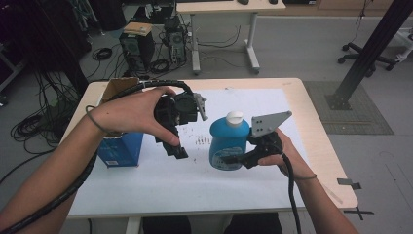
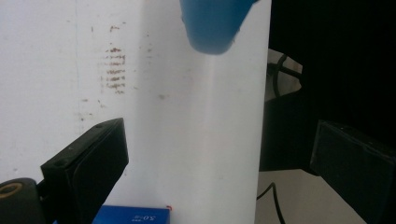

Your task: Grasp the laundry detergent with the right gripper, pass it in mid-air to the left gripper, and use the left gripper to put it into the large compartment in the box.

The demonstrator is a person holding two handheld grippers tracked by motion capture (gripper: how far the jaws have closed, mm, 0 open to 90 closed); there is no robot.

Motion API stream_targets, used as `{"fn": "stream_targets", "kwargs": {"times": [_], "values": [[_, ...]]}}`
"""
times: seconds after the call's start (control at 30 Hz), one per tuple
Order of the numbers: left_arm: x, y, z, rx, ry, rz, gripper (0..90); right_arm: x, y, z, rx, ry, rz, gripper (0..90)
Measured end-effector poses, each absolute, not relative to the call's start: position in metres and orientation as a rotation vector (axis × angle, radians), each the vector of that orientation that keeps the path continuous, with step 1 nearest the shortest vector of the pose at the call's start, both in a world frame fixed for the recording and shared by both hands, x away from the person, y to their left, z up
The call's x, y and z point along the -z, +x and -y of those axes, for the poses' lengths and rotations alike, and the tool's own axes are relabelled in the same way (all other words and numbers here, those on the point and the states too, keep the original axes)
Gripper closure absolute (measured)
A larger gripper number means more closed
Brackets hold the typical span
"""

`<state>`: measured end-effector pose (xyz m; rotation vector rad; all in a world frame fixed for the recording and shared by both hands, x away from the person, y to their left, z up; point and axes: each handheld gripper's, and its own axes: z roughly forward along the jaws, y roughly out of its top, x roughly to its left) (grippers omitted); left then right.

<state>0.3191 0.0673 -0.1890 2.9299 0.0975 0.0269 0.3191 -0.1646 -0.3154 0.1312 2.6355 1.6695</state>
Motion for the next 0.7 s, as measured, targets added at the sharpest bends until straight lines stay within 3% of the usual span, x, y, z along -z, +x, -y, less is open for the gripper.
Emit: {"fn": "stream_targets", "kwargs": {"times": [0.7], "values": [[0.186,0.316,-0.042,-0.027,2.916,-0.011,4.4,0.319,0.317,0.134,-1.646,0.046,-2.702,42.8]]}}
